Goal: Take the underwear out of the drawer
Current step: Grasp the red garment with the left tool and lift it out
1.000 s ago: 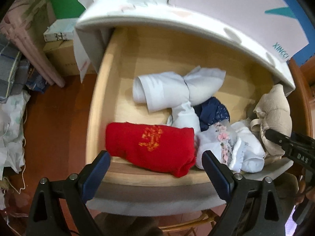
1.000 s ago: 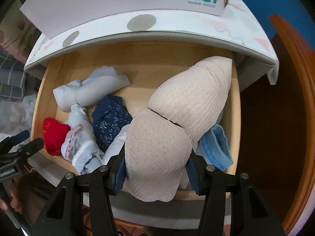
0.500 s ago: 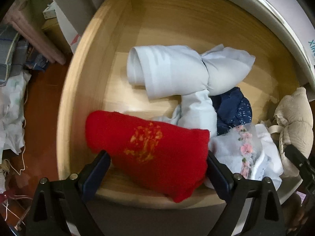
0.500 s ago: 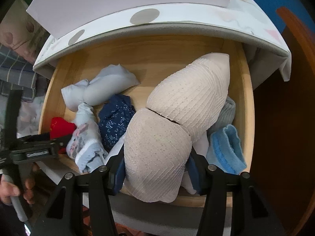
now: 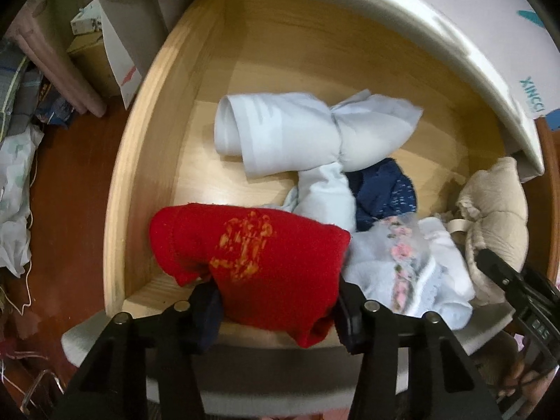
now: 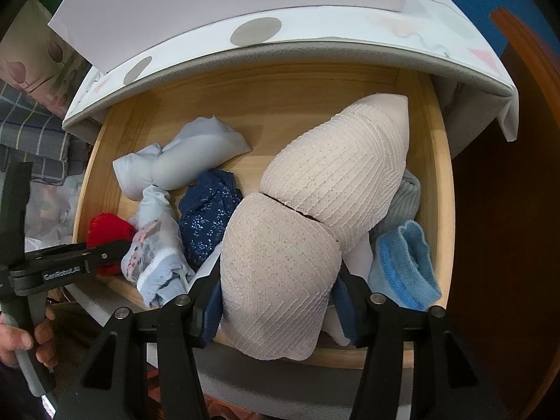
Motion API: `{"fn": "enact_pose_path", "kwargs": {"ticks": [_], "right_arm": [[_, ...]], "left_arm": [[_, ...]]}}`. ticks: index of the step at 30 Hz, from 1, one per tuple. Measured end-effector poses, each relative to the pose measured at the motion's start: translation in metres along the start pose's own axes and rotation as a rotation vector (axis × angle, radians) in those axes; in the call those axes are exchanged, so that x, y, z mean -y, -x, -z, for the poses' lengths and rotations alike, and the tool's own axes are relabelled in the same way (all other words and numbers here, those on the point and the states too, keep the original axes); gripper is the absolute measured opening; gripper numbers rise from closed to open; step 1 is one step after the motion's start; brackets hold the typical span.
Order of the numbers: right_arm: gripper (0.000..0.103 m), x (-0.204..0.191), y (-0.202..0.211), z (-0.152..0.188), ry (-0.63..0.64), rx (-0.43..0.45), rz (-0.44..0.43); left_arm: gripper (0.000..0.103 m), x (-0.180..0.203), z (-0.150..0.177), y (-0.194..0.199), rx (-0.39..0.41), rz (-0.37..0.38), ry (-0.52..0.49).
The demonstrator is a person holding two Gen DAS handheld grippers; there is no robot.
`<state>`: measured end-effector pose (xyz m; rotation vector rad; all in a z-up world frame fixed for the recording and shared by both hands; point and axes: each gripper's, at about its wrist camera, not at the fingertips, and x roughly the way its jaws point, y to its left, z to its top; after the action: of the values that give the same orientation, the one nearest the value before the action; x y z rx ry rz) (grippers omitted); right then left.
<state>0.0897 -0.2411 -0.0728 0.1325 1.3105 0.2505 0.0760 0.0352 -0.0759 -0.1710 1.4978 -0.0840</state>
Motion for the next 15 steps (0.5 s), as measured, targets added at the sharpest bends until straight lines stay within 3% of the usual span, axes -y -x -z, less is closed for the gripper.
{"fn": "enact_pose_path", "kwargs": {"ticks": [15], "right_arm": [[0.051, 0.001, 0.000, 0.000, 0.003, 0.004, -0.016]], "left_arm": [[0.053, 0.017, 0.006, 0.090, 0.170, 0.023, -0.131]]}}
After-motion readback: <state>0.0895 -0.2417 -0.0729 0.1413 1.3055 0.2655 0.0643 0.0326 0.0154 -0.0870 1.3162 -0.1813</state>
